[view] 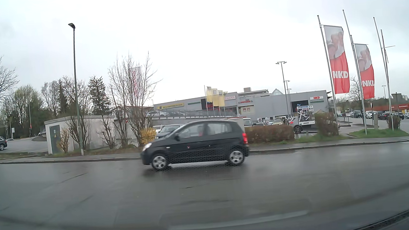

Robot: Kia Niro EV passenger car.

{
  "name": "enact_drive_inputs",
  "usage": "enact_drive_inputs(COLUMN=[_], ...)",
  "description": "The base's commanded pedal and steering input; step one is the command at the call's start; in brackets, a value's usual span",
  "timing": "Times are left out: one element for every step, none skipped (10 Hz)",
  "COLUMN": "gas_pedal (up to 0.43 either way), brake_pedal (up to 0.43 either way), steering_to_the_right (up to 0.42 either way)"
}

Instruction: Follow the waypoints while adhering to traffic rules and regulations

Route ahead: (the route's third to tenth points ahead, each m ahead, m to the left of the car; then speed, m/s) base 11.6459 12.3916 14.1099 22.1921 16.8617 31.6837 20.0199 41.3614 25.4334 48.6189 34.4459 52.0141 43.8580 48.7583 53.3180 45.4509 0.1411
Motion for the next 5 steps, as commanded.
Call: enact_drive_inputs(gas_pedal=[0.0,0.0,0.0,0.0,0.0], brake_pedal=[0.262,0.262,0.256,0.256,0.256], steering_to_the_right=[-0.011,-0.01,-0.011,-0.011,-0.011])
